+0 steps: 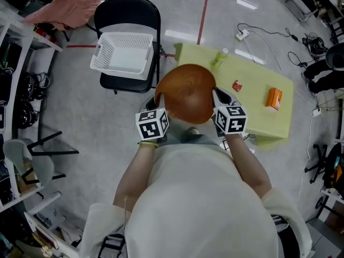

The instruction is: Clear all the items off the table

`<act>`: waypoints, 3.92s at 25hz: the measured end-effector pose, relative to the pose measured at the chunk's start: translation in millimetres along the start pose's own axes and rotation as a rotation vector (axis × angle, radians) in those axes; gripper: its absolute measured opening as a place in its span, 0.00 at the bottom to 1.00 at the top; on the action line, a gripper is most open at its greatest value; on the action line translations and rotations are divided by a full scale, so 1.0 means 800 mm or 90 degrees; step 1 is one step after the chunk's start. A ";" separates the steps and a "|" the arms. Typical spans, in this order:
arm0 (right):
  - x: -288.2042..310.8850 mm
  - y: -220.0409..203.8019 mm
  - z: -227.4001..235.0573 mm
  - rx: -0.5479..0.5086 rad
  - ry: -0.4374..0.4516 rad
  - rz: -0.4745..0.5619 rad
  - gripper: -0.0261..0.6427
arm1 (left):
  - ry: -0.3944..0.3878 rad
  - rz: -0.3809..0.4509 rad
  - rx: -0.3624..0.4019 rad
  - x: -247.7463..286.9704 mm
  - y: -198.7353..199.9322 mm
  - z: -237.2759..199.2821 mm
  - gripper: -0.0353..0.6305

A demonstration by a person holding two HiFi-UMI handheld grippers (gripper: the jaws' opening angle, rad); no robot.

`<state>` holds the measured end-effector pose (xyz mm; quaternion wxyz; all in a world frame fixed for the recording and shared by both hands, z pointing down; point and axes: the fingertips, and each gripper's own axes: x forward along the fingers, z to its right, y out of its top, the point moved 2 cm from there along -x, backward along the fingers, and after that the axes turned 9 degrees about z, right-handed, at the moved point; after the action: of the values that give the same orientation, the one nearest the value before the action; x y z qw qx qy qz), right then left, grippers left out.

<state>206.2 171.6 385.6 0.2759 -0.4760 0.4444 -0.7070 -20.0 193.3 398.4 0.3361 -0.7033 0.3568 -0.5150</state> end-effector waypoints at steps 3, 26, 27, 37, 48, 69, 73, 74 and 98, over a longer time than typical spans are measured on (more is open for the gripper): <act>0.023 0.013 -0.033 0.006 -0.004 0.005 0.06 | -0.001 0.002 -0.001 0.001 0.021 -0.038 0.11; 0.187 0.063 -0.270 0.007 0.003 0.001 0.06 | 0.002 -0.003 -0.013 -0.007 0.109 -0.318 0.11; 0.191 0.064 -0.277 0.007 0.003 0.000 0.06 | 0.001 -0.004 -0.013 -0.008 0.110 -0.325 0.11; 0.230 0.068 -0.324 0.007 0.011 -0.013 0.06 | 0.009 -0.007 -0.024 -0.006 0.122 -0.384 0.11; 0.296 0.079 -0.359 -0.006 0.041 -0.037 0.06 | 0.036 -0.009 -0.038 0.013 0.136 -0.445 0.11; 0.462 0.073 -0.319 0.018 0.038 -0.103 0.06 | 0.028 -0.090 0.010 0.169 0.140 -0.505 0.12; 0.493 0.060 -0.311 0.032 0.033 -0.124 0.06 | 0.037 -0.112 0.014 0.203 0.132 -0.520 0.13; 0.500 0.057 -0.310 0.036 0.031 -0.128 0.06 | 0.039 -0.119 0.012 0.211 0.130 -0.524 0.13; 0.603 -0.041 -0.276 0.105 -0.037 -0.212 0.06 | 0.077 -0.258 0.105 0.333 0.088 -0.563 0.15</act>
<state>-185.6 -125.0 587.2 0.2059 -0.5391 0.2917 -0.7628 -408.0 -116.8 578.6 0.2601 -0.6985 0.1843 -0.6407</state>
